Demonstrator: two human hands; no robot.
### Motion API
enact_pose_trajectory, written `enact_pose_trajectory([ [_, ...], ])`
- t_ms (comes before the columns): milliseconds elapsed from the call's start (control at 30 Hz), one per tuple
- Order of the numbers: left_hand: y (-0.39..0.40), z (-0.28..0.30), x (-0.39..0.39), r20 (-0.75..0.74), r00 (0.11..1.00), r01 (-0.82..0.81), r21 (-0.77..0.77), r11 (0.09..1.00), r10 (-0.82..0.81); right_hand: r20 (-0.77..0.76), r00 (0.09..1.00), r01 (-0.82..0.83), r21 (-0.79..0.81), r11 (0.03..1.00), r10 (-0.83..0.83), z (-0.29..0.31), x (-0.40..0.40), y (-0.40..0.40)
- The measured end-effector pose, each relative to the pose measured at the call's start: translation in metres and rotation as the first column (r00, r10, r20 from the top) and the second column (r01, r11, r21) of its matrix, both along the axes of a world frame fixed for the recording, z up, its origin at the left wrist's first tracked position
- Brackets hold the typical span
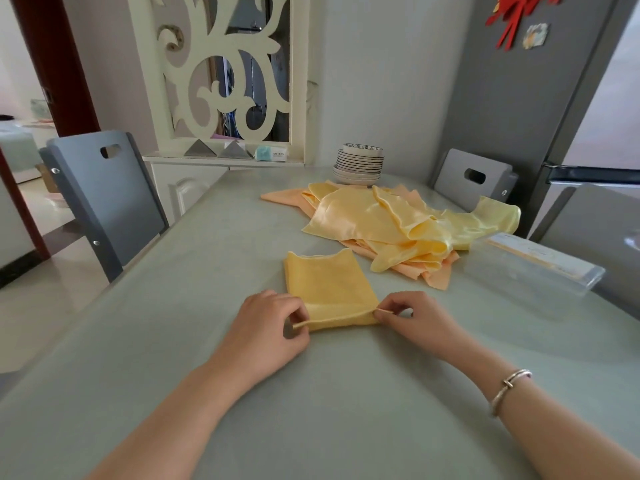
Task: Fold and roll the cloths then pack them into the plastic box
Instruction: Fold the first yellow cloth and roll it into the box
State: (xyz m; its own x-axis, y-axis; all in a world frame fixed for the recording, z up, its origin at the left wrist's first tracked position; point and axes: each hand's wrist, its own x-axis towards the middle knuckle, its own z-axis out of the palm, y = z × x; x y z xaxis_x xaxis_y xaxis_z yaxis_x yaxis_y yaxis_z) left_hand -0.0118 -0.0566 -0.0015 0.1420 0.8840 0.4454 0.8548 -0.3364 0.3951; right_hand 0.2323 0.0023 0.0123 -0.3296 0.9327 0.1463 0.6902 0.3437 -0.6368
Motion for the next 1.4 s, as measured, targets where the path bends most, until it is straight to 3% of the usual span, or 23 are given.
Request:
enact_pose_trajectory([
  [167, 0.005, -0.006, -0.002, 0.231, 0.961, -0.118, -0.155, 0.981, 0.153, -0.049, 0.995, 0.090, 0.019, 0.996, -0.089, -0.003, -0.006, -0.001],
  [300, 0.009, -0.008, 0.001, 0.291, 0.930, -0.171, -0.198, 0.965, 0.224, 0.049, 0.993, 0.096, 0.126, 0.987, -0.103, -0.005, -0.010, -0.004],
  [400, 0.011, -0.009, 0.006, 0.179, 0.959, -0.198, -0.129, 0.972, 0.219, 0.242, 0.965, 0.026, 0.289, 0.957, -0.100, -0.006, -0.013, -0.005],
  [500, 0.009, -0.006, 0.010, 0.010, 0.977, -0.215, -0.003, 0.977, 0.215, 0.333, 0.935, -0.019, 0.382, 0.924, -0.119, -0.005, -0.015, -0.005],
  [600, 0.009, -0.004, 0.012, -0.117, 0.977, -0.162, 0.139, 0.977, 0.179, 0.465, 0.869, -0.141, 0.561, 0.816, -0.170, -0.006, -0.013, -0.002],
  [767, 0.011, -0.006, 0.011, -0.256, 0.962, -0.036, 0.217, 0.976, 0.093, 0.565, 0.824, -0.356, 0.553, 0.754, -0.025, -0.008, -0.011, 0.003],
  [1000, 0.005, -0.004, 0.006, -0.185, 0.975, -0.095, 0.141, 0.985, 0.121, 0.520, 0.850, -0.351, 0.439, 0.827, 0.084, -0.001, -0.001, -0.001],
  [1233, 0.009, -0.005, 0.010, -0.149, 0.961, -0.214, 0.140, 0.967, 0.234, 0.484, 0.875, -0.268, 0.466, 0.843, 0.011, -0.008, -0.007, 0.004],
  [1300, 0.009, -0.004, 0.011, -0.057, 0.962, -0.263, 0.077, 0.962, 0.268, 0.371, 0.928, -0.172, 0.428, 0.887, 0.001, -0.010, -0.010, 0.005],
  [1400, 0.011, -0.006, 0.008, 0.122, 0.943, -0.302, -0.075, 0.950, 0.309, 0.074, 0.997, 0.013, 0.277, 0.961, -0.035, -0.011, -0.011, 0.006],
])
